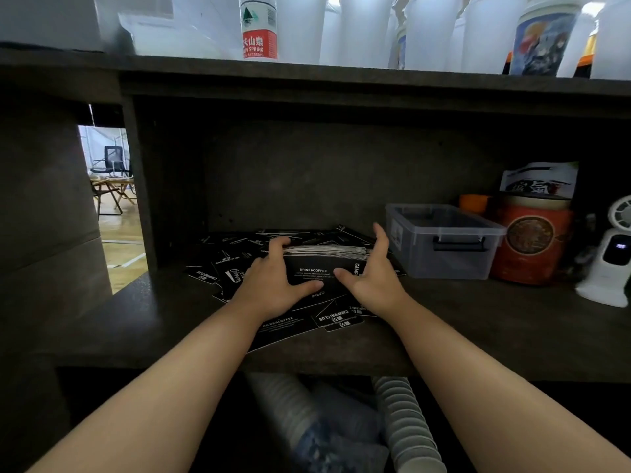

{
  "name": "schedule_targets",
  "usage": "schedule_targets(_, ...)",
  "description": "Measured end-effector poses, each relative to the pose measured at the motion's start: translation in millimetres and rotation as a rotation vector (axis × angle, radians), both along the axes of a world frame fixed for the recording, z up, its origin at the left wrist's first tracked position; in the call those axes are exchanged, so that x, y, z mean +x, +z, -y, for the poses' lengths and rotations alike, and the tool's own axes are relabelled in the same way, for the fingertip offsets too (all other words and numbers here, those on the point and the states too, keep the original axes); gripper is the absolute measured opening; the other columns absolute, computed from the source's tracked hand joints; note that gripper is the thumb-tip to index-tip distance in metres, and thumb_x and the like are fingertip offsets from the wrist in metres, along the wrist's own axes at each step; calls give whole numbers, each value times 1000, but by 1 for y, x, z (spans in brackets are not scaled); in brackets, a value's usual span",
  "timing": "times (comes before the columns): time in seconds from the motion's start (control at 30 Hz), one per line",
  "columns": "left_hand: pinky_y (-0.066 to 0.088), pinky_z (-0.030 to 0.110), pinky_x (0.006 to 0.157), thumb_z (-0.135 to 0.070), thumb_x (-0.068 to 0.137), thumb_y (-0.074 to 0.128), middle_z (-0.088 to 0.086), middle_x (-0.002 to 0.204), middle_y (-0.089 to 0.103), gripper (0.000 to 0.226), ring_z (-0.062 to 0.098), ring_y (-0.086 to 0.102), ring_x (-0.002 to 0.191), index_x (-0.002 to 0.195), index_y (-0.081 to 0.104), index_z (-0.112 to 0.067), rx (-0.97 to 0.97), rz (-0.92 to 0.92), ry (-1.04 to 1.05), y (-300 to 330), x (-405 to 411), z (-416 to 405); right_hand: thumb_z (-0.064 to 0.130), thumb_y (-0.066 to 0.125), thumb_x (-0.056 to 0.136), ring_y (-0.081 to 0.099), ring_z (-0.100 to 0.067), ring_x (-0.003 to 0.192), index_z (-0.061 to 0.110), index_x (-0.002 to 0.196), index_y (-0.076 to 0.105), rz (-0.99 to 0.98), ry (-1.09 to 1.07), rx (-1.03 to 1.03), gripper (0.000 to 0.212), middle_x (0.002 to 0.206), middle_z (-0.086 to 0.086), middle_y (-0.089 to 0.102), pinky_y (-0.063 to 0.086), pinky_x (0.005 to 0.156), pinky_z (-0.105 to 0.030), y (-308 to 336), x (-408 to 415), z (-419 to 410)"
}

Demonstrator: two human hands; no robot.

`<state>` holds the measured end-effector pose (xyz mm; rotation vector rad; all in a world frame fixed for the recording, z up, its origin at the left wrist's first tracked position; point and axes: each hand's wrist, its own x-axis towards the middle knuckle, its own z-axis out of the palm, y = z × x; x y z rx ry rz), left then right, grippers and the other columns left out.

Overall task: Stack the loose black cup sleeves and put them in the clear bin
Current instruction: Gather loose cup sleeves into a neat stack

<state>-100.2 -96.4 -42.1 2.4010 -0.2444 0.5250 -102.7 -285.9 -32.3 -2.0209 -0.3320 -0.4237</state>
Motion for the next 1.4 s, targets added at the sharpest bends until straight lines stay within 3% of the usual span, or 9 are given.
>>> schedule_targets(0.17, 41, 29, 100, -48, 76, 77, 2, 139, 54, 111, 19, 53, 124, 153, -2, -31, -49, 0, -46, 2, -4, 0, 7, 71, 84, 11, 2, 135, 35, 144, -31, 34, 66, 78, 121, 158, 1, 11, 21, 110, -24, 0, -5, -2)
schedule_targets(0.27, 42, 34, 106, -53, 78, 74, 2, 142, 52, 106, 20, 52, 127, 154, 3, -31, -6, -13, -61, 2, -3, -2, 10, 70, 85, 18, 7, 128, 38, 144, -28, -8, 136, 64, 118, 147, 14, 17, 25, 100, -10, -1, -5, 1)
schedule_targets(0.37, 40, 33, 107, -53, 80, 72, 1, 143, 51, 100, 20, 49, 130, 155, 9, -30, 0, -18, -70, 1, -2, -4, 15, 71, 85, 26, -10, 140, 45, 143, -25, -50, 162, 63, 116, 157, 6, 15, 30, 110, -28, -1, 1, 4)
schedule_targets(0.57, 42, 33, 104, -48, 81, 72, 3, 139, 53, 87, 19, 51, 125, 148, 23, -25, 17, 10, -59, 0, 2, -4, 23, 68, 87, 49, -15, 120, 26, 138, 34, 24, -34, -148, 61, 131, 0, 51, 43, 103, -37, -4, 7, 3)
schedule_targets(0.97, 37, 35, 108, -47, 84, 69, 3, 139, 48, 78, 19, 43, 129, 144, 28, -21, -13, 61, -60, -4, 4, -1, 33, 72, 82, 54, -13, 107, 24, 122, 46, 113, -85, -214, 49, 116, 2, 57, 41, 89, -26, -6, 9, 1)
schedule_targets(1.07, 36, 30, 102, -43, 93, 56, 1, 135, 52, 57, 17, 44, 126, 142, 39, -18, -140, 322, 1, 8, -6, -7, 28, 73, 83, 54, -10, 97, 25, 113, 47, 125, -105, -133, 40, 105, 6, 57, 40, 81, -23, -2, 4, 2)
schedule_targets(1.17, 40, 41, 95, -26, 94, 53, 9, 123, 61, 38, 28, 53, 115, 129, 54, -14, -82, 553, 390, 14, -8, -30, 28, 73, 83, 57, -12, 101, 25, 112, 47, 147, -163, -24, 39, 108, 4, 58, 47, 88, -31, 0, 2, 5)
schedule_targets(1.27, 26, 50, 108, -36, 86, 57, 12, 146, 42, 61, 34, 33, 134, 141, 41, -15, -26, 107, 660, 10, 0, -48, 30, 73, 82, 56, -15, 105, 24, 117, 46, 139, -232, -15, 44, 113, 2, 56, 48, 93, -37, 0, 3, 8)
schedule_targets(1.4, 10, 52, 117, -70, 85, 43, 9, 160, 19, 85, 36, 12, 146, 153, 22, -25, 263, -369, 529, 7, 7, -48, 32, 72, 83, 55, -15, 104, 21, 117, 47, 102, -212, -56, 43, 113, 1, 55, 46, 89, -32, -1, 4, 7)
